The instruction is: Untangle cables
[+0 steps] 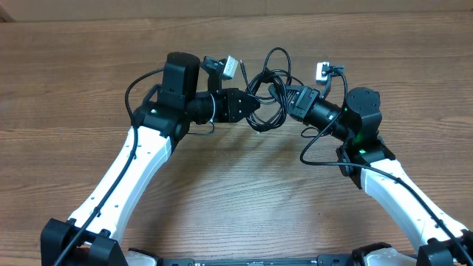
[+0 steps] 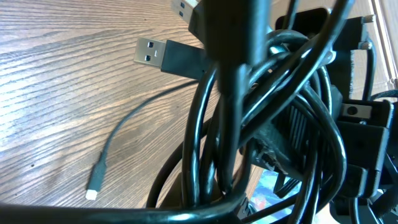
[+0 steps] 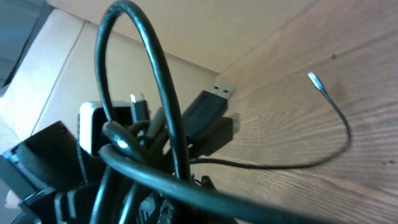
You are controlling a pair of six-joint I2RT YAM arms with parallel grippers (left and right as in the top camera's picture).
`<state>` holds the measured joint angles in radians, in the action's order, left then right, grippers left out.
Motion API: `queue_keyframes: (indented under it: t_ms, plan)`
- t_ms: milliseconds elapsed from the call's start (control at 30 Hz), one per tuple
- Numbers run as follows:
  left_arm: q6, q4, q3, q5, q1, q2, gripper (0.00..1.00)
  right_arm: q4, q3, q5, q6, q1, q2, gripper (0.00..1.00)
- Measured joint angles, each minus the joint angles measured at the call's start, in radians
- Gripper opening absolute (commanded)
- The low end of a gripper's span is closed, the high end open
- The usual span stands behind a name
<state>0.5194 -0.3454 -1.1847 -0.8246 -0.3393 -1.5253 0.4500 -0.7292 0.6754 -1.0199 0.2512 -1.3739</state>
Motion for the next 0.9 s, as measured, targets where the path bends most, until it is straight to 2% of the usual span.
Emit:
queue_keyframes:
  t_ms: [267, 467, 900]
  plan:
    - [0.000, 0.008, 0.001, 0.016, 0.002, 0.000, 0.04, -0.148, -0.003, -0.029, 0.006, 0.000, 0.000, 0.04]
    - [0.000, 0.008, 0.001, 0.007, 0.061, 0.000, 0.04, -0.335, -0.007, -0.071, 0.098, 0.003, 0.001, 0.04]
    - [0.000, 0.008, 0.001, -0.039, 0.105, -0.002, 0.04, -0.571, -0.015, -0.163, 0.266, 0.019, 0.001, 0.04]
